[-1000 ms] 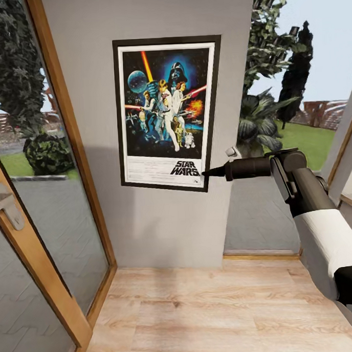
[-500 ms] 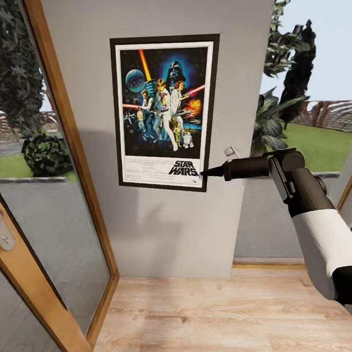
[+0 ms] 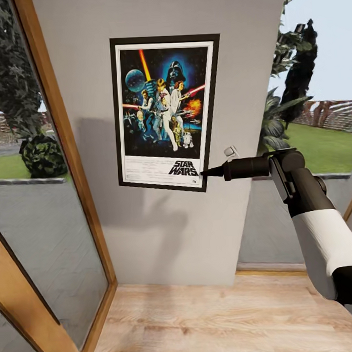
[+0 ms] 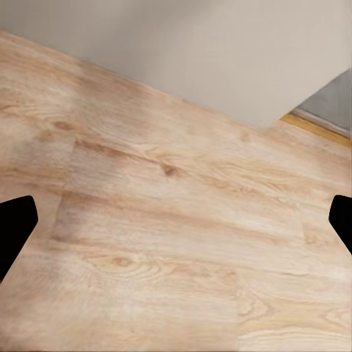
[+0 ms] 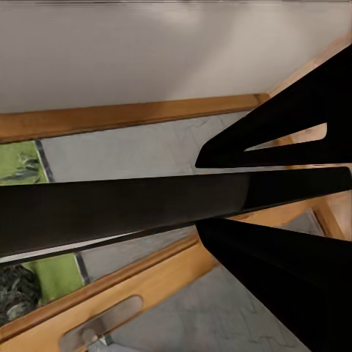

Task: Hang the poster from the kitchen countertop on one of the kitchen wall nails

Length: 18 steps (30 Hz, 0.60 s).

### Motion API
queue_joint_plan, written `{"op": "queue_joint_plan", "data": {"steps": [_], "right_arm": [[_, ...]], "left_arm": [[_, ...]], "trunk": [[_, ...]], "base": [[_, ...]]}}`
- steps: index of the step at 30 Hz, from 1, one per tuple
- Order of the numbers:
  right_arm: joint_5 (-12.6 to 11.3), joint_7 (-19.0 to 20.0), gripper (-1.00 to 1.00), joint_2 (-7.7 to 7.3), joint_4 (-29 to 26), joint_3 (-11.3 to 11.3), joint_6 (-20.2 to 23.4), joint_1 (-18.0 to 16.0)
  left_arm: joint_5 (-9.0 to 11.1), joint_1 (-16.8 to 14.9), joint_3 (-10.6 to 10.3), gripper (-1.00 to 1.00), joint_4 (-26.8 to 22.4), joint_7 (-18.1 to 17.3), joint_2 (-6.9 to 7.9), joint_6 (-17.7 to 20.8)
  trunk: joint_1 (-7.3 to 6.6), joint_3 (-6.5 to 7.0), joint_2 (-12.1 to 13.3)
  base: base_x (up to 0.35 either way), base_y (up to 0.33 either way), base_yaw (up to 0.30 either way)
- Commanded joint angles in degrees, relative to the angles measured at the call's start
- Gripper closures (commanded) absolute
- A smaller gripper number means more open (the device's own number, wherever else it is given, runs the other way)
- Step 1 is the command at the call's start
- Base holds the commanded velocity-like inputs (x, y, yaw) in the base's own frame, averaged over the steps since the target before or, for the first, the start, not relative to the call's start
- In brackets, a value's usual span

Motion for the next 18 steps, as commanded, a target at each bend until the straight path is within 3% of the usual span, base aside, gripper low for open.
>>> {"op": "queue_joint_plan", "data": {"steps": [1, 11, 18], "right_arm": [[-0.03, 0.2, 1.0, -0.04, -0.01, 0.06, 0.51, -0.07], [-0.03, 0.16, 1.0, -0.04, -0.01, 0.06, 0.51, -0.07], [-0.03, 0.19, 1.0, -0.04, -0.01, 0.06, 0.51, -0.07]], "left_arm": [[0.25, -0.06, -0.23, -1.0, 0.07, -0.17, 0.01, -0.27], [0.25, -0.08, -0.23, -1.0, 0.07, -0.18, 0.01, -0.27], [0.25, -0.07, -0.23, -1.0, 0.07, -0.18, 0.23, -0.27]], "trunk": [[0.06, -0.14, -0.13], [0.06, -0.14, -0.13], [0.06, -0.14, -0.13]], "base": [[0.247, -0.08, 0.0], [0.101, -0.027, 0.0], [0.203, -0.001, 0.0]]}}
